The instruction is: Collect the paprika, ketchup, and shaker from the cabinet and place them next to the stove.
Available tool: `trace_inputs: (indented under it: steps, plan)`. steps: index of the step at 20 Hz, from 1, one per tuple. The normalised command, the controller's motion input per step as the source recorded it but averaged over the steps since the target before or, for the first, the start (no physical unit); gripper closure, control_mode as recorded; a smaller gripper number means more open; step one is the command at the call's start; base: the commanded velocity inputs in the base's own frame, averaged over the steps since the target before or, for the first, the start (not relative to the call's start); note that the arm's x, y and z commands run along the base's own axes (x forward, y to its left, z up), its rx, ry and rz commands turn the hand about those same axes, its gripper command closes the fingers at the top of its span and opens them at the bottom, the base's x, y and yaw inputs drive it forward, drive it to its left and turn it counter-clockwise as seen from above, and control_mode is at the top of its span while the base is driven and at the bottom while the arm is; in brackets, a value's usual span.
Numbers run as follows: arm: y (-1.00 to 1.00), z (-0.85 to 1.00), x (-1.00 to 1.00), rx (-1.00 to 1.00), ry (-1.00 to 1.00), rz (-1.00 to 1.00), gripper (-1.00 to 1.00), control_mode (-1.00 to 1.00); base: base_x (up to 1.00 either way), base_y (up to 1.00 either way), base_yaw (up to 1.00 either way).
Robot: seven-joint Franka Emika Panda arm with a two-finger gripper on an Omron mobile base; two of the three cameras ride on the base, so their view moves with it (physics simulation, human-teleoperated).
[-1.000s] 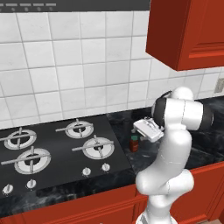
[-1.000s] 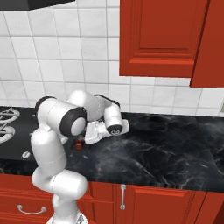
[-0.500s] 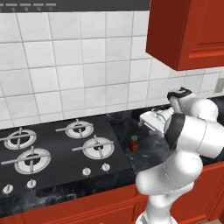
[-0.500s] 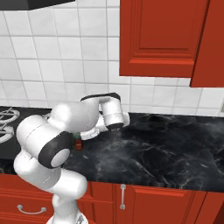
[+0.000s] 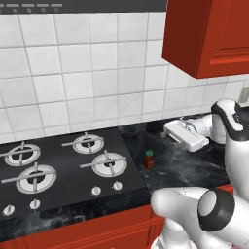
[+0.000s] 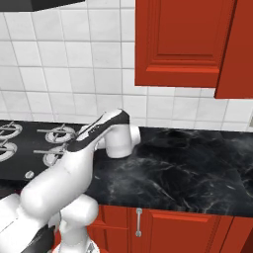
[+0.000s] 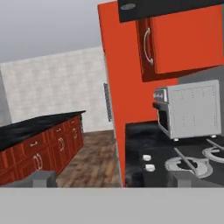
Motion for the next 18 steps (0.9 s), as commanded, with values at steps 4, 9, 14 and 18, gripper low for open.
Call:
trace_inputs:
  steps: [4, 9, 14, 18]
  plan:
    - [0.04, 0.79, -0.70, 0.00, 0.21, -0.23, -1.00, -1.00, 0.00, 0.00, 0.00]
    - [0.00, 0.63, -0.52, 0.00, 0.32, -0.29, -1.00, -1.00, 0.00, 0.00, 0.00]
    - [0.00, 0.22, -0.41, -0.05, 0.35, -0.33, -1.00, -1.00, 0.00, 0.00, 0.00]
    - [0.00, 0.20, -0.38, -0.11, 0.35, -0.33, -1.00, -1.00, 0.00, 0.00, 0.00]
